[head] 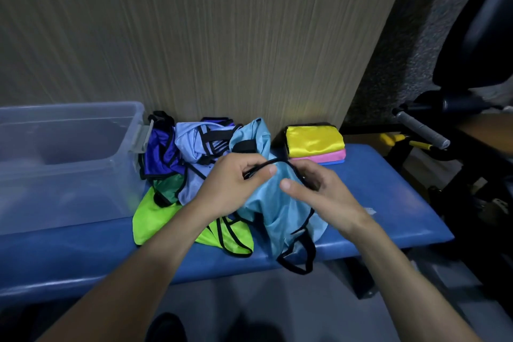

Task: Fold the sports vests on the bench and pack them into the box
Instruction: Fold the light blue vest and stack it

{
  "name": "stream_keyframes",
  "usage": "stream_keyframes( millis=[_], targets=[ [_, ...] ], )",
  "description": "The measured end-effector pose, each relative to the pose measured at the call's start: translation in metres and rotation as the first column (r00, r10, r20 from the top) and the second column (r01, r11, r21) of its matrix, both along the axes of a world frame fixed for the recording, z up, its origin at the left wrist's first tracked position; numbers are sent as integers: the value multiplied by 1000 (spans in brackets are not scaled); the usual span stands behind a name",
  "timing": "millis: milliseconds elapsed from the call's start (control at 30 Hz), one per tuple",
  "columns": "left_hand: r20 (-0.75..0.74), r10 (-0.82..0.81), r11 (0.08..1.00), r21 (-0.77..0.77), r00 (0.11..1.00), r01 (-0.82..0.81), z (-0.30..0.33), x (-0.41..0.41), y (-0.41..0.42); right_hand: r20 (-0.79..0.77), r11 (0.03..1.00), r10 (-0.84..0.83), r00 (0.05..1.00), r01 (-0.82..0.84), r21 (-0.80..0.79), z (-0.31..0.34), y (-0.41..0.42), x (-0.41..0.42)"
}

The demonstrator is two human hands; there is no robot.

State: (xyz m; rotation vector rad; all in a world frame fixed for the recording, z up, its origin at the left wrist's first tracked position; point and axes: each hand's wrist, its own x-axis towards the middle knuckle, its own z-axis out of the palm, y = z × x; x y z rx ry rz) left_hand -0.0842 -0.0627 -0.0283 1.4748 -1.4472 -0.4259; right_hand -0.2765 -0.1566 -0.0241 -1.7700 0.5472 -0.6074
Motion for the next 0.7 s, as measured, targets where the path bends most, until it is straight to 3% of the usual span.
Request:
stream_keyframes(
  millis=[100,167,267,467,567,700],
  targets=[
    [-7,0,1000,1,1000,0,3,-6,-1,-26,956,-180,983,169,-241,-1,10,8],
    [-4,-6,1000,-7,1000,6,5,-7,-2,58,925,-267,962,273,-263,0,8,10],
    [9,3,1000,-23,1000,-3,6,-7,-2,112,934,-281,953,299,-196,7,0,2],
    [173,104,986,-149,980,-78,5,-6,-1,202,990,-140,969,136,35,49,2,-20],
    [148,141,981,-156,979,-118,11,-11,4,251,986,-92,964,54,156,90,1,-36],
    [210,234,966,-161,949,-203,38,-14,11,311,983,-158,937,120,140,158,-2,-53]
  ],
)
